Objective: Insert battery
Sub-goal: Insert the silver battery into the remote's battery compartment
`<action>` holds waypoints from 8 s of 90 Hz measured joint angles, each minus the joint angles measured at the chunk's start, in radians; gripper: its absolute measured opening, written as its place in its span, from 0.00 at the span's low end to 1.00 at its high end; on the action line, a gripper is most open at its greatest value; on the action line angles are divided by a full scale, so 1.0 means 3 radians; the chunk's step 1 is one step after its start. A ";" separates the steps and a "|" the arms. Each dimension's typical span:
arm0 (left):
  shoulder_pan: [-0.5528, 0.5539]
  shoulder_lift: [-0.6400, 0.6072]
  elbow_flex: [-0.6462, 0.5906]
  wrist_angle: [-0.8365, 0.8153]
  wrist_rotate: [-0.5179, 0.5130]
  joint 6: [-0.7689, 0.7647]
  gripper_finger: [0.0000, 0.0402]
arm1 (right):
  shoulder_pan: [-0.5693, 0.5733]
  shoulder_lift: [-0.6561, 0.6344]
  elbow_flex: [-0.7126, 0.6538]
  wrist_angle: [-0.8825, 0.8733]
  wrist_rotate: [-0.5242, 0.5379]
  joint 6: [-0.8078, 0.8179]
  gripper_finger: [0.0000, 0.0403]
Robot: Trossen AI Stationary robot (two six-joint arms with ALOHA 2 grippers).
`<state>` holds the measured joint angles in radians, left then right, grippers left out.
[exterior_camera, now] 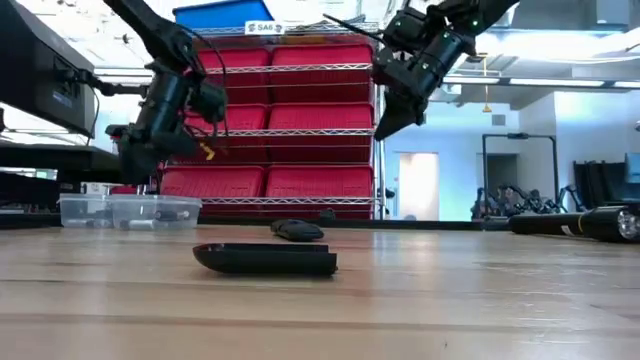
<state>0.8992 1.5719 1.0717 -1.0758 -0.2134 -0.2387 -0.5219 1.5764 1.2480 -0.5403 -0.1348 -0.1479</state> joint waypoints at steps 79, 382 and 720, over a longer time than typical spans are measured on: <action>0.0153 -0.0011 -0.0863 0.1188 -0.0068 -0.0037 0.24 | -0.0442 0.0005 0.0000 -0.0019 -0.0346 -0.0035 0.00; -0.1797 -0.0966 0.0544 -0.0063 0.0378 0.0574 0.00 | 0.1413 0.1257 -0.0160 0.1365 0.0535 0.2795 0.49; -0.2146 0.0303 -0.0646 0.1956 0.0858 0.3002 0.29 | 0.2657 -0.1723 -0.0785 -0.0766 0.2372 0.2688 0.50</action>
<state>0.2554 1.6629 0.8780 -0.4891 0.0438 0.6618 0.2752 1.0595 1.0126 -0.7701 0.5768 0.6587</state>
